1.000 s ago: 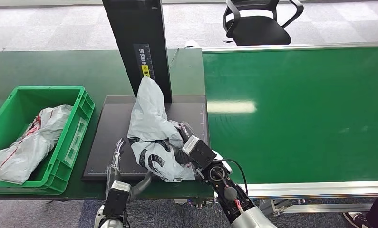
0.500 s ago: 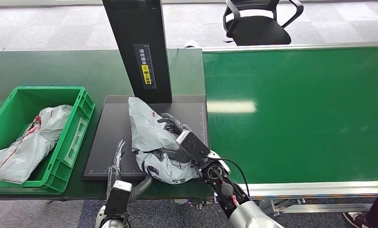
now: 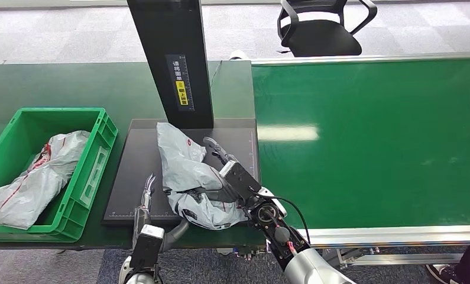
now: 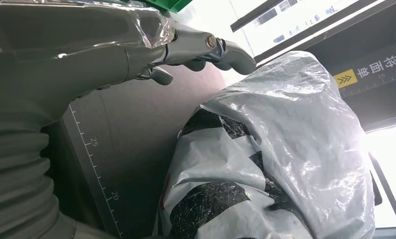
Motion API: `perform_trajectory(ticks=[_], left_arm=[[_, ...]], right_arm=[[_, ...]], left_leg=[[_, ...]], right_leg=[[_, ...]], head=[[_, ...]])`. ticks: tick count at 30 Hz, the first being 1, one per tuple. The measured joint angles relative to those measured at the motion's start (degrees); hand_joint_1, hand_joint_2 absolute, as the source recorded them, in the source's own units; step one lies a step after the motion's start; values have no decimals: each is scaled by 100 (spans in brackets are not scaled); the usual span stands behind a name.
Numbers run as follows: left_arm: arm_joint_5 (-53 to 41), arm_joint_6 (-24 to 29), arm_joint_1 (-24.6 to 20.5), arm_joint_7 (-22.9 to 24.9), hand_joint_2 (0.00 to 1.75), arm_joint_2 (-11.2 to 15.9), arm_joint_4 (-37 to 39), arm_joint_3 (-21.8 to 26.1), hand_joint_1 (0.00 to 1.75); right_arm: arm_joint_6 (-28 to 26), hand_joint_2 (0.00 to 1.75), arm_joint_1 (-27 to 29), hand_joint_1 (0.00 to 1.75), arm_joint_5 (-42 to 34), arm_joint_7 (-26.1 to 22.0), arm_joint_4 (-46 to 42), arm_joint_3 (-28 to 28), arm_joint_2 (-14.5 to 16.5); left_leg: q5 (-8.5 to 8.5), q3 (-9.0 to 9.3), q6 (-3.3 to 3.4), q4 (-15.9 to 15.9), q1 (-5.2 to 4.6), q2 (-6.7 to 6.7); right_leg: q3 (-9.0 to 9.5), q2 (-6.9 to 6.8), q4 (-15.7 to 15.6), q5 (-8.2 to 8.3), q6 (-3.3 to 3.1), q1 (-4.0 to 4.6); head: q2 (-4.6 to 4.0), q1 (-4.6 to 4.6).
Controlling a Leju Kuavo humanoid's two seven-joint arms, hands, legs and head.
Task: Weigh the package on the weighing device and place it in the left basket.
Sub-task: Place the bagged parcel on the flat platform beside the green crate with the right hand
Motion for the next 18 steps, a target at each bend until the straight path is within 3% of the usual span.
perform_trajectory(ticks=[6,14,18], left_arm=[[0,2,0,3,175,0,1,1,0],[42,26,2,94,175,-1,1,-3,0],[43,23,1,98,175,-2,1,-8,0]], right_arm=[[-20,175,-6,0,2,38,38,-7,1],[-340,175,-35,0,104,445,155,-108,21],[-321,175,-22,0,-24,332,174,-183,43]], left_leg=[[0,0,0,0,0,0],[0,0,0,0,0,0],[0,1,0,0,0,0]], right_leg=[[0,0,0,0,0,0],[0,0,0,0,0,0],[0,0,0,0,0,0]], head=[[0,0],[0,-1],[0,-1]])
